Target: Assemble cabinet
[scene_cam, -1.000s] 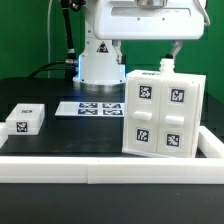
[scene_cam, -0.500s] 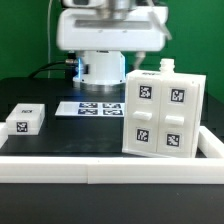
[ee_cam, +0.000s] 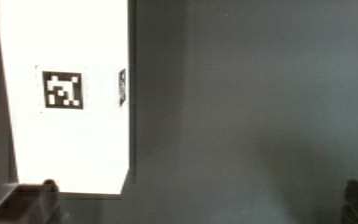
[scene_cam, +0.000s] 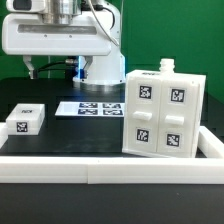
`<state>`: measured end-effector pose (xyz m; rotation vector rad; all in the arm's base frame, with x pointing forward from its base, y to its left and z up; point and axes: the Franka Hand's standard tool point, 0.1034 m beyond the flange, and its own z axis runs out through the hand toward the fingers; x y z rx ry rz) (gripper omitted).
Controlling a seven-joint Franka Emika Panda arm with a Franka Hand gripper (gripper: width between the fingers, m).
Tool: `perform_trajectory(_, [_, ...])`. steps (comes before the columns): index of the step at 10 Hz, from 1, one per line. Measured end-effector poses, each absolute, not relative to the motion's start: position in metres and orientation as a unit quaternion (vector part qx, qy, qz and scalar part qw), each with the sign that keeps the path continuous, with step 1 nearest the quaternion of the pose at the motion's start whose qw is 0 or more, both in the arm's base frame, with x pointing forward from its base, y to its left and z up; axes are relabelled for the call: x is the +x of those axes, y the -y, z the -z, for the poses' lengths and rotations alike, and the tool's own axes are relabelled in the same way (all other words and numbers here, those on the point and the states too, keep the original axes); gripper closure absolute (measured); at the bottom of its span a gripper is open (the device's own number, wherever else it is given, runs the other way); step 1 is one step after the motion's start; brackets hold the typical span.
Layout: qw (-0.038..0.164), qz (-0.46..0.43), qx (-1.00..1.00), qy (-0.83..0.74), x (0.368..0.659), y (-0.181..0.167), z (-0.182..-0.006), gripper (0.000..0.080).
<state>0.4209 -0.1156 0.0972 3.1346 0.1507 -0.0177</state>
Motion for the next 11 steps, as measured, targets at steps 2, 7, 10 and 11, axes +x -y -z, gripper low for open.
perform_trajectory(2, [0.003, 0.006, 0.999, -0.048, 0.418, 0.127, -0.097, 0.0002])
perform_trajectory(7, [0.022, 0.009, 0.997, -0.076, 0.404, 0.170, -0.061, 0.0002])
perform_trajectory(10, [0.030, 0.009, 0.996, -0.084, 0.405, 0.171, -0.045, 0.0002])
perform_trajectory(11, [0.033, 0.012, 0.996, -0.085, 0.406, 0.174, -0.037, 0.0002])
